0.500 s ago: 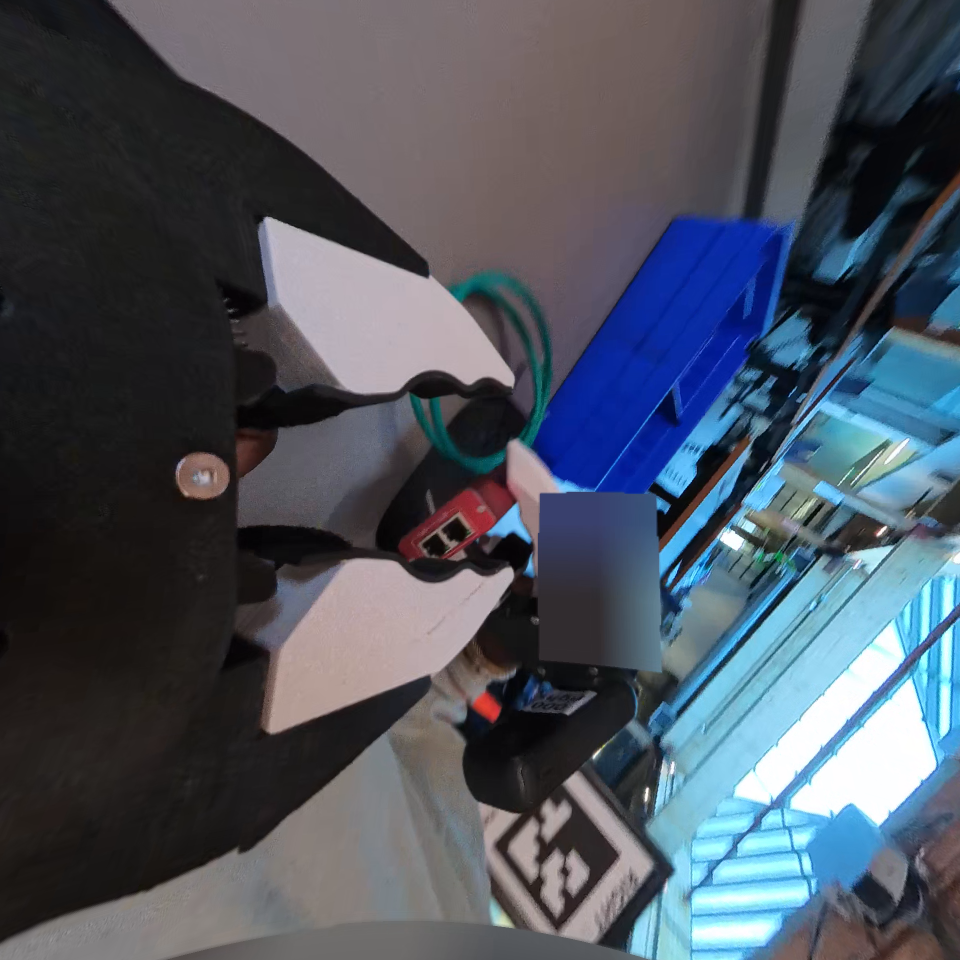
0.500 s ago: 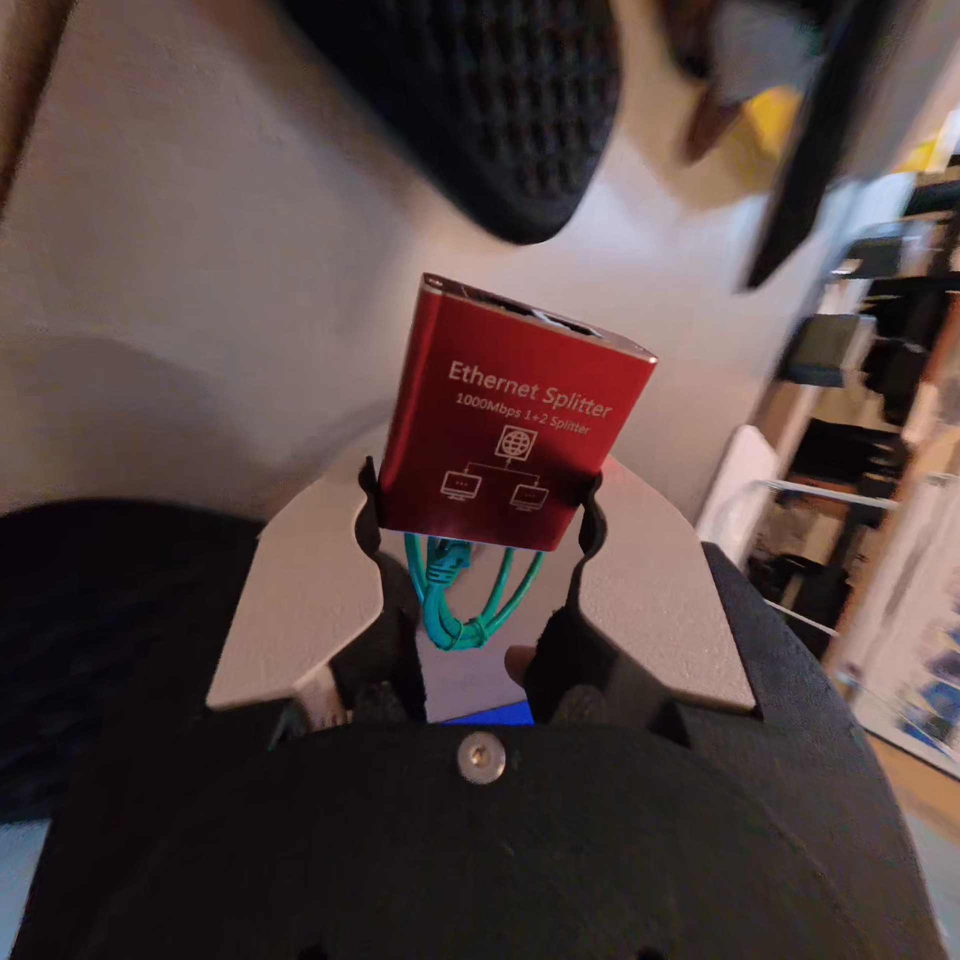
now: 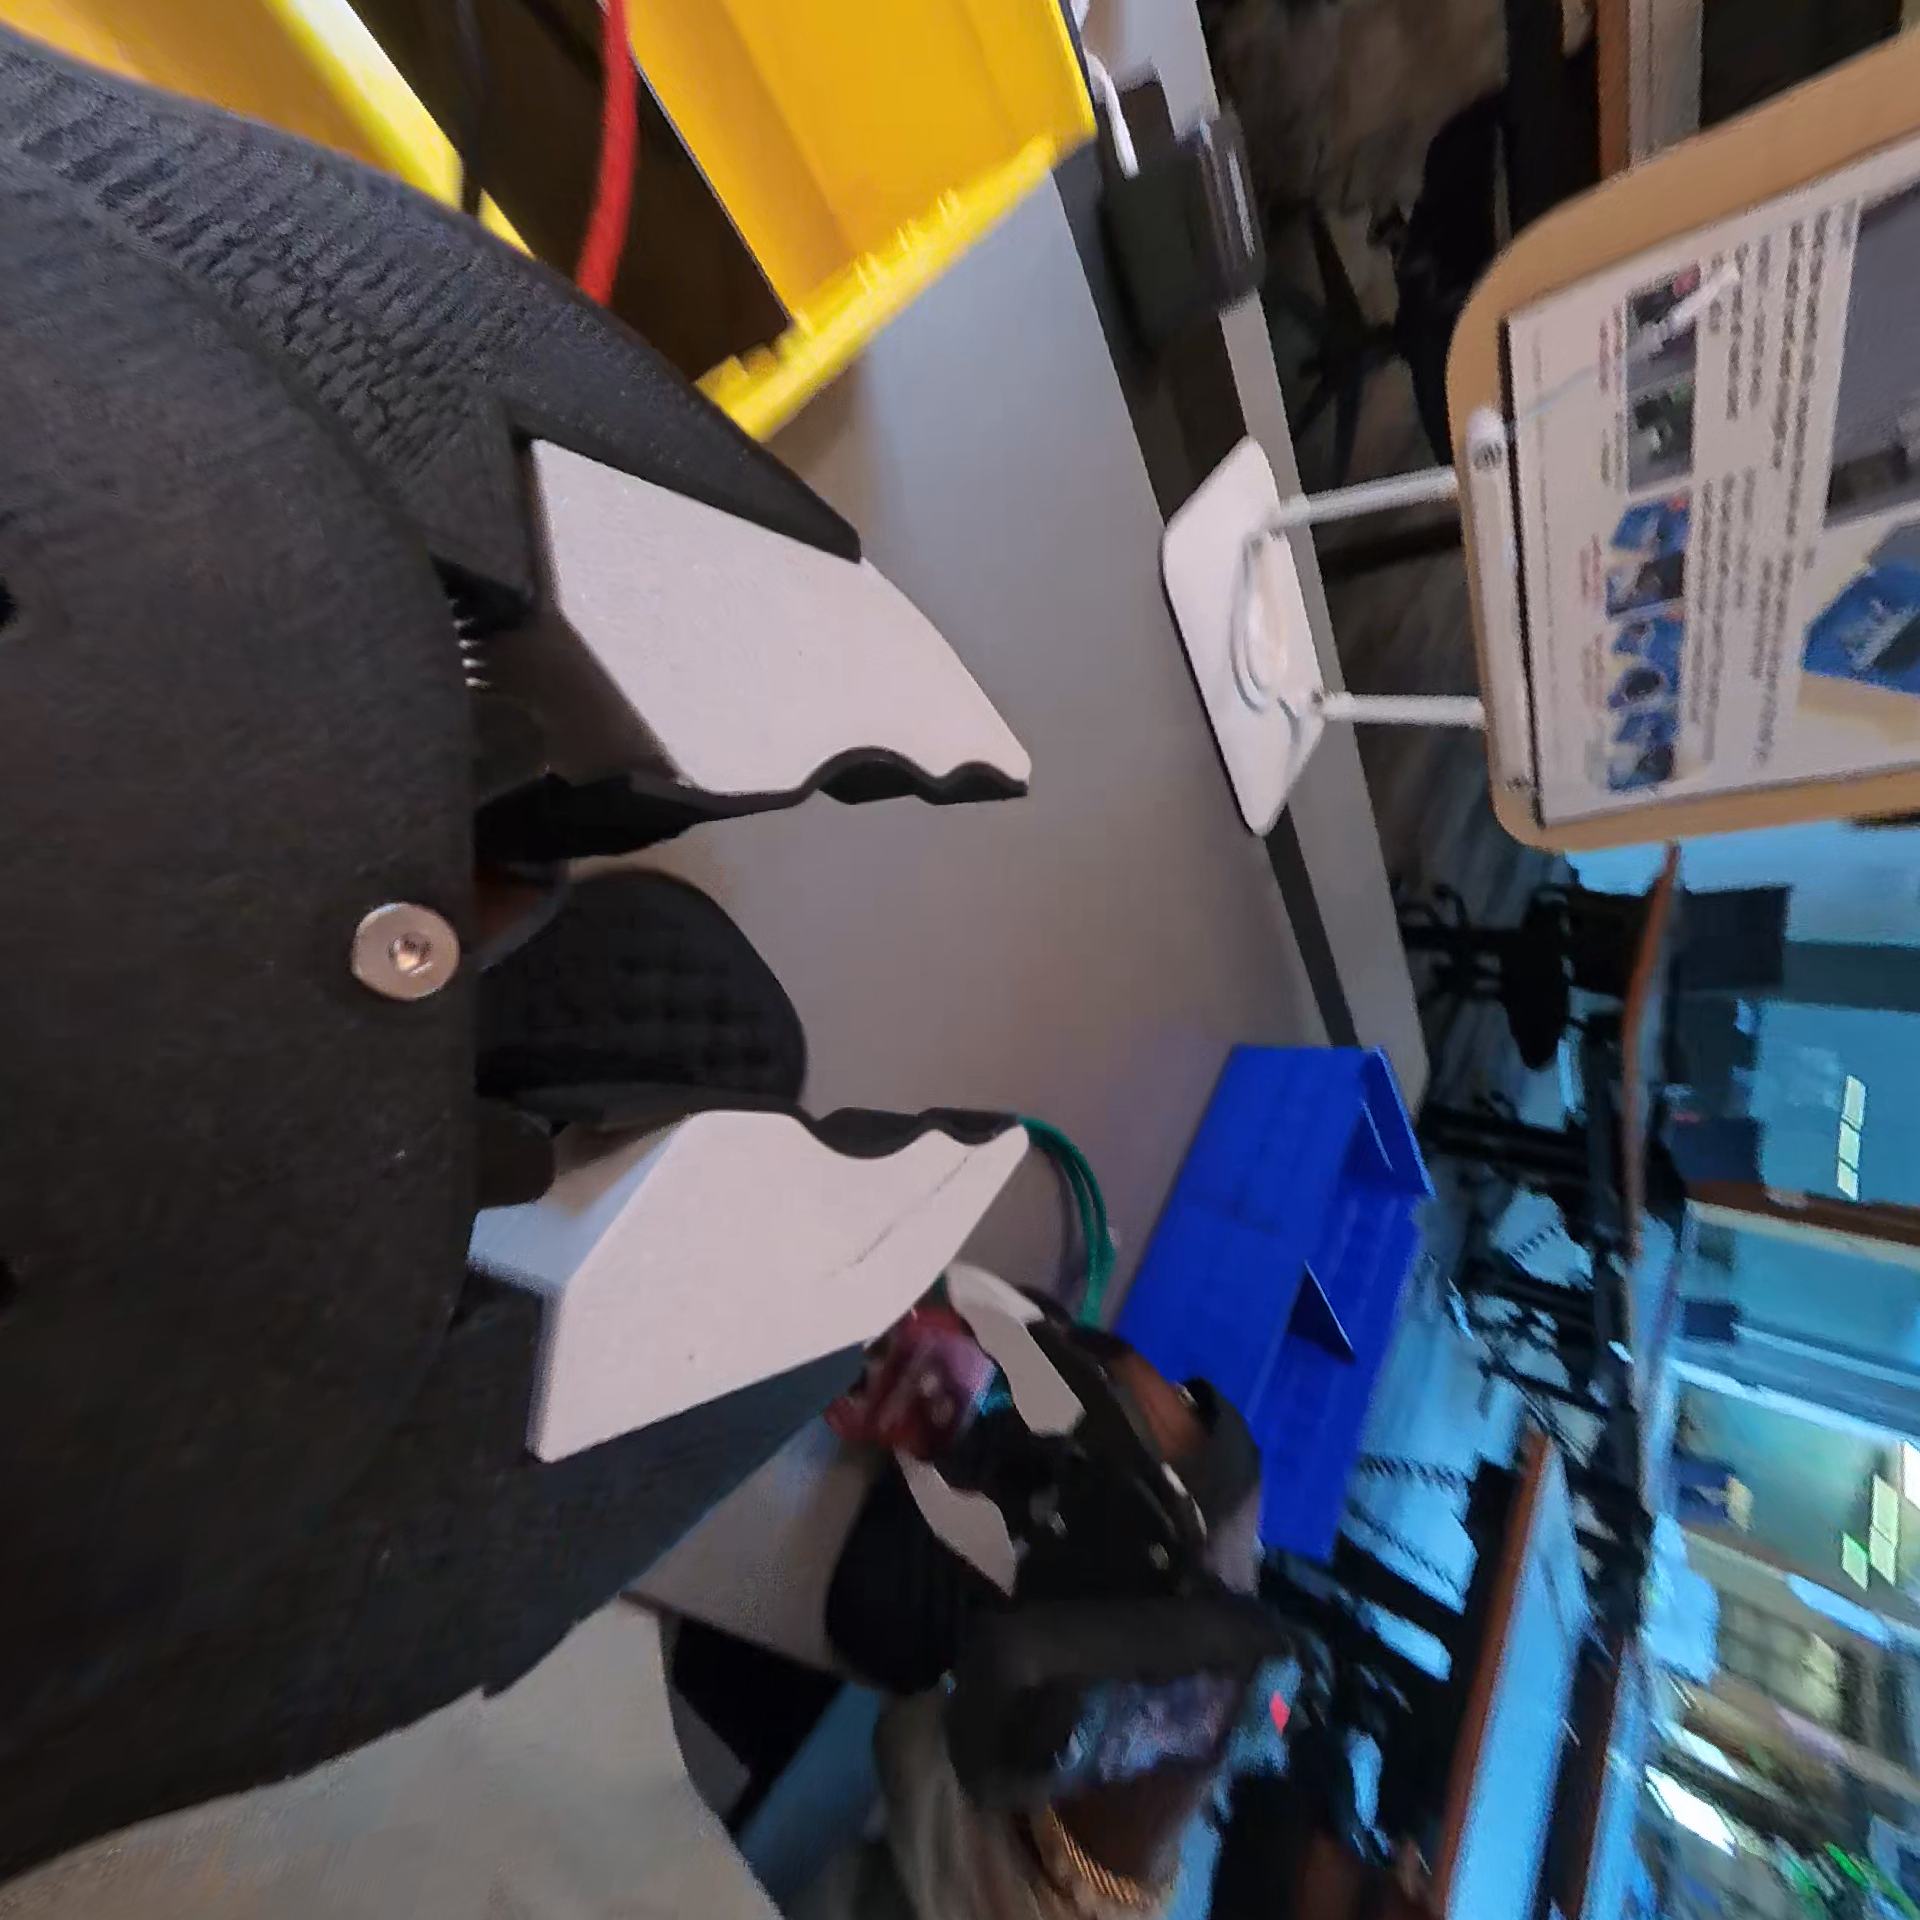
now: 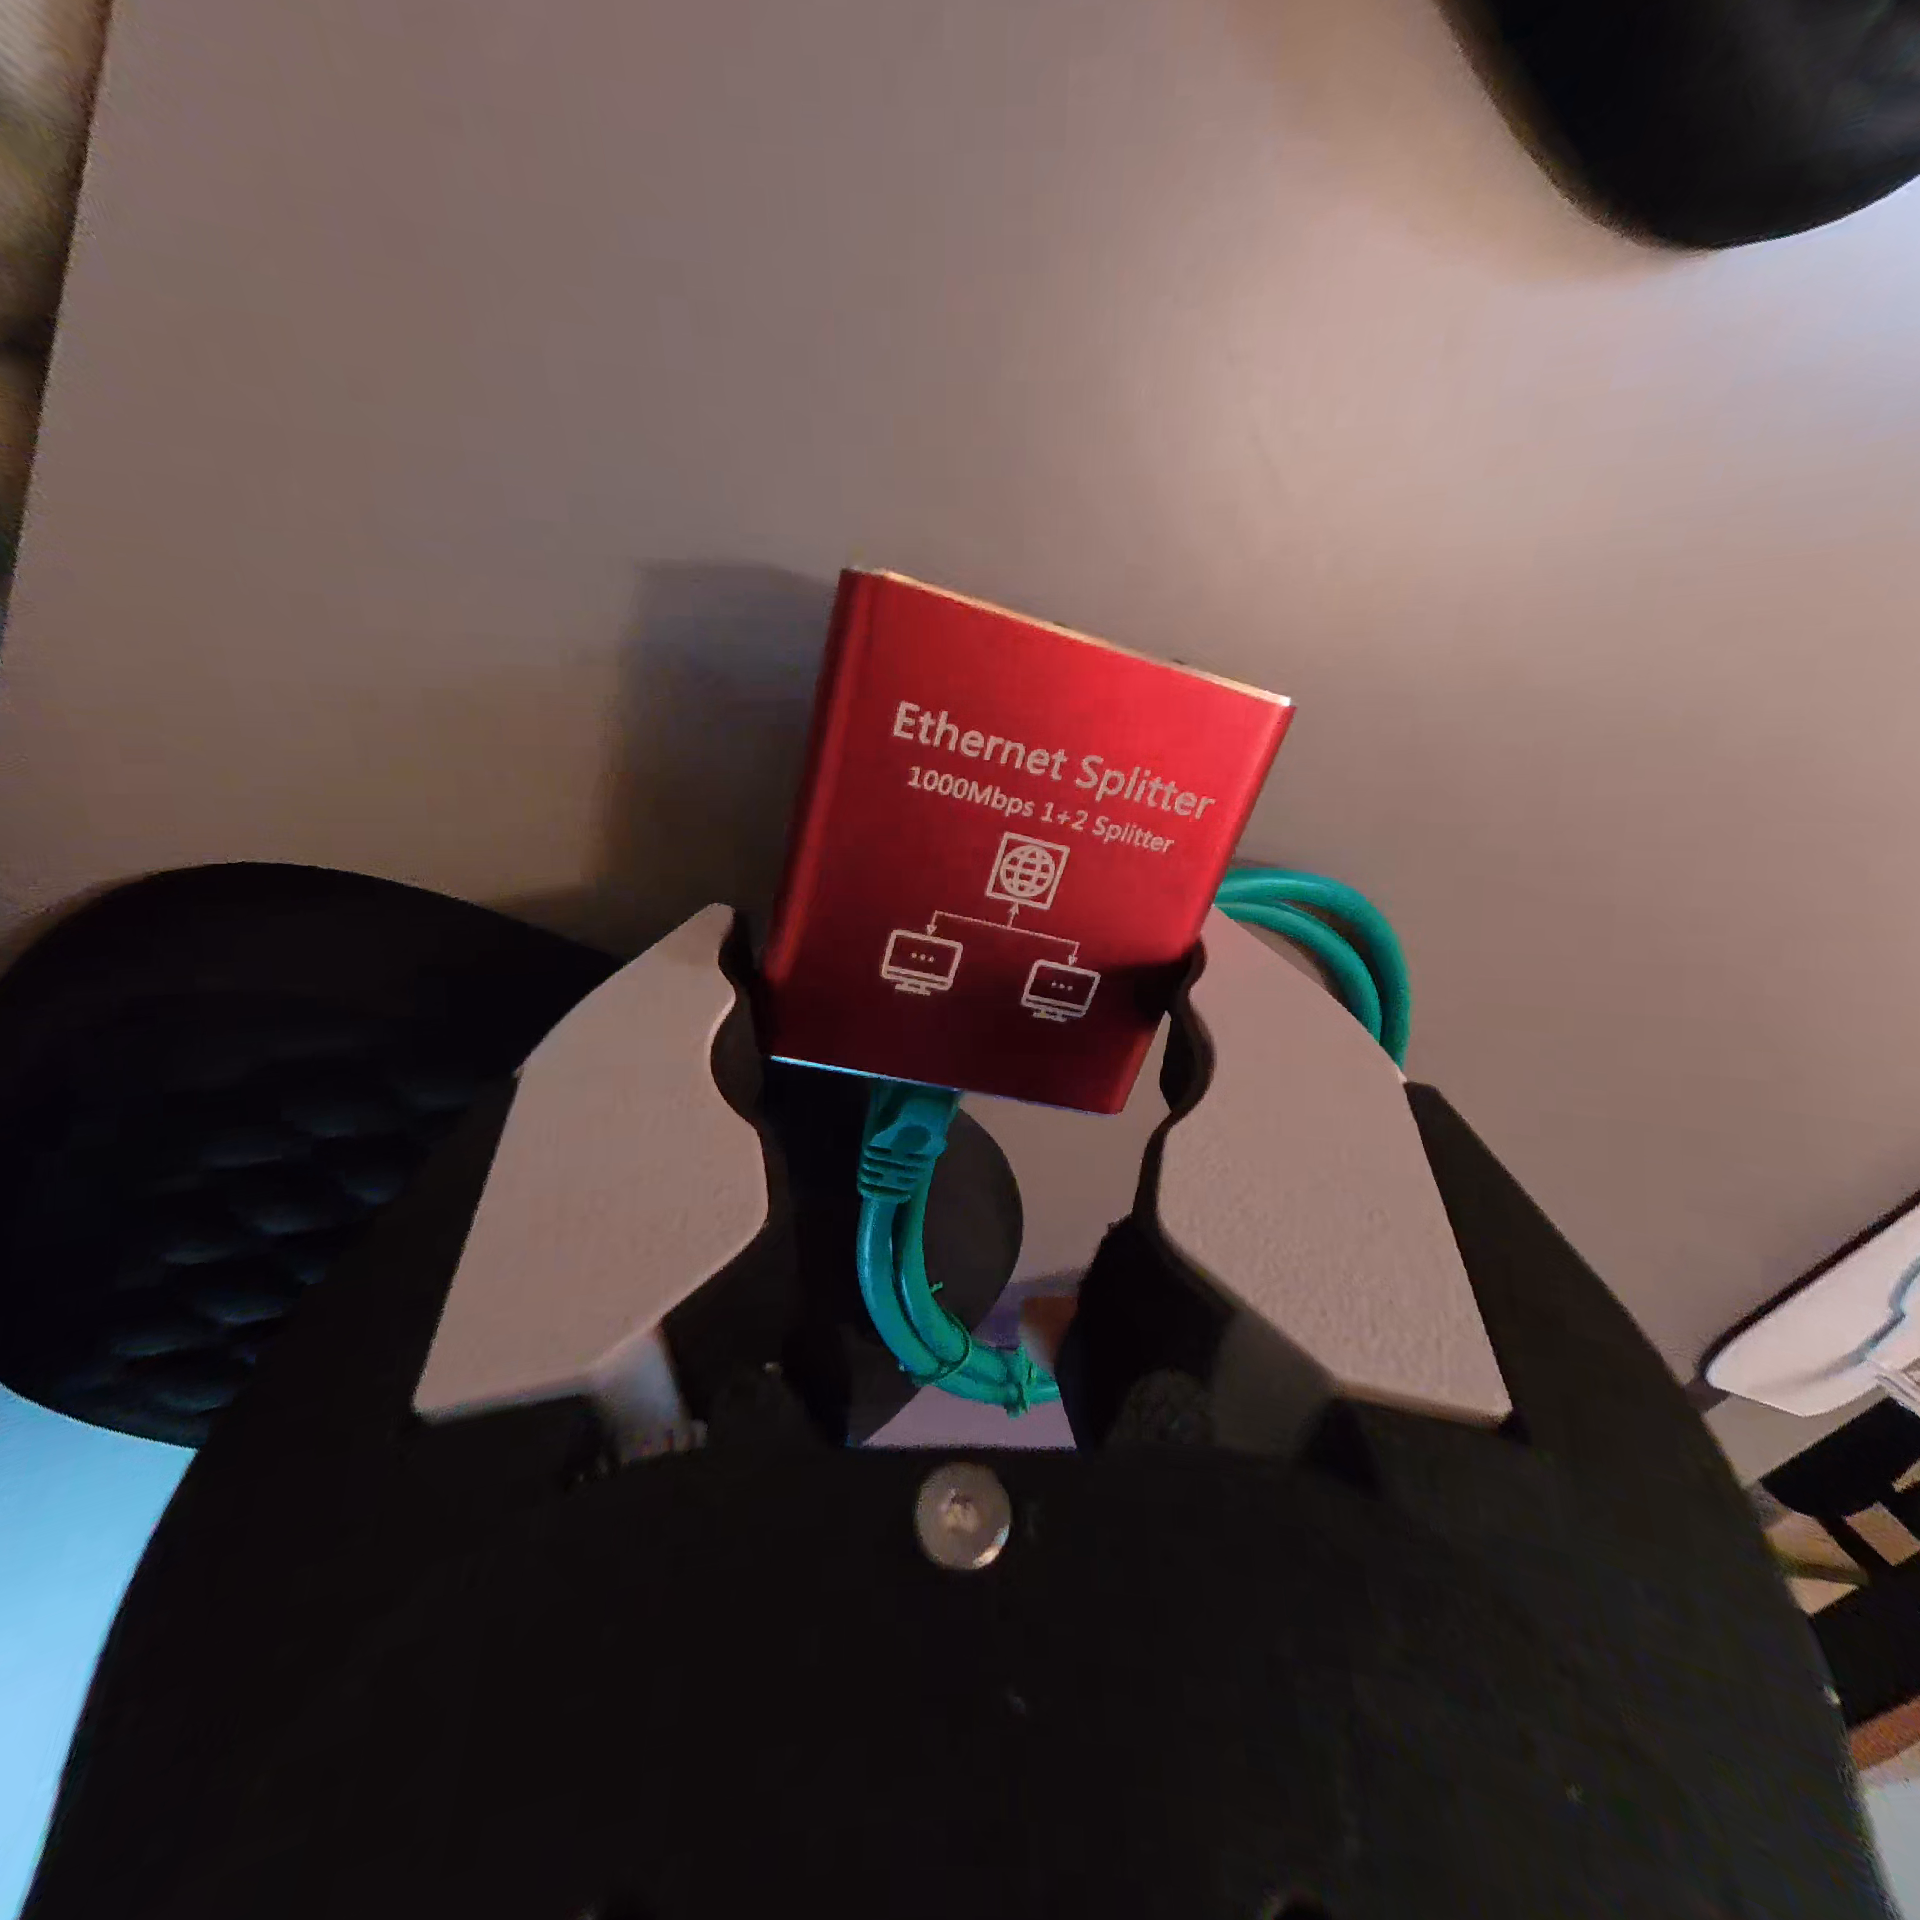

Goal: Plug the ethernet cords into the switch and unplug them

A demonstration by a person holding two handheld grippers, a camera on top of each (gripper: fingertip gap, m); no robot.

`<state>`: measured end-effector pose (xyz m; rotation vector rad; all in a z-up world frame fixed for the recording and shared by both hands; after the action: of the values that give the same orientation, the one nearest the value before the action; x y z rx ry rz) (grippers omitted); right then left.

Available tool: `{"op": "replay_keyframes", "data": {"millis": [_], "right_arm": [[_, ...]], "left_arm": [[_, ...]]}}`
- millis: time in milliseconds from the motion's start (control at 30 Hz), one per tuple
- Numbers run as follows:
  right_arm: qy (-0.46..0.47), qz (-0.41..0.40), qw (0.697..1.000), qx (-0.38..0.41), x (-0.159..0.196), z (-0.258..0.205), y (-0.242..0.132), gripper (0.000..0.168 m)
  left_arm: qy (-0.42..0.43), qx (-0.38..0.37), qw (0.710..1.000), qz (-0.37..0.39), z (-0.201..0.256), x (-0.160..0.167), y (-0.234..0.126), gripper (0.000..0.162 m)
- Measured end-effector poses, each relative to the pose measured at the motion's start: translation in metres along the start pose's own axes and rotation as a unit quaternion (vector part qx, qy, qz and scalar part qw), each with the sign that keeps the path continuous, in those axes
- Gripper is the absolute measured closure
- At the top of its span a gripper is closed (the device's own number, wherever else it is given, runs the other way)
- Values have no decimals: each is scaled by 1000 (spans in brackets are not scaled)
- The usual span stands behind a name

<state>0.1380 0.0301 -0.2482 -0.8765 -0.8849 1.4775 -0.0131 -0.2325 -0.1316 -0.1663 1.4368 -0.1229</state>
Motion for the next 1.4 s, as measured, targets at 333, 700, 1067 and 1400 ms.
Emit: {"op": "replay_keyframes", "data": {"millis": [333, 700, 1067, 1400], "right_arm": [[76, 20, 997, -17, 6, -1, -1, 88], [248, 239, 921, 183, 11, -9, -59, 88], [274, 330, 865, 261, 16, -27, -96, 94], [281, 362, 846, 273, 14, -25, -95, 96]], "left_arm": [[-22, -221, 966, -136, -45, 22, -75, 105], [102, -256, 942, -189, -126, 18, -80, 118], [179, -255, 871, -380, -184, 43, -67, 150], [199, -389, 858, -270, -145, -22, -107, 155]]}}
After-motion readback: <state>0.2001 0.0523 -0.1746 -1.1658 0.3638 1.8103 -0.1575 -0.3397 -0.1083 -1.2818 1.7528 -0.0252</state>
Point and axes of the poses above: each gripper's, where its closed fingertips meet, y out along the fingers, x out of its underside, z = x × y across the jaws, the point moved 8 cm from there along -y, back along the fingers, and after that the axes turned 13 degrees about x, right-handed, at the moved point
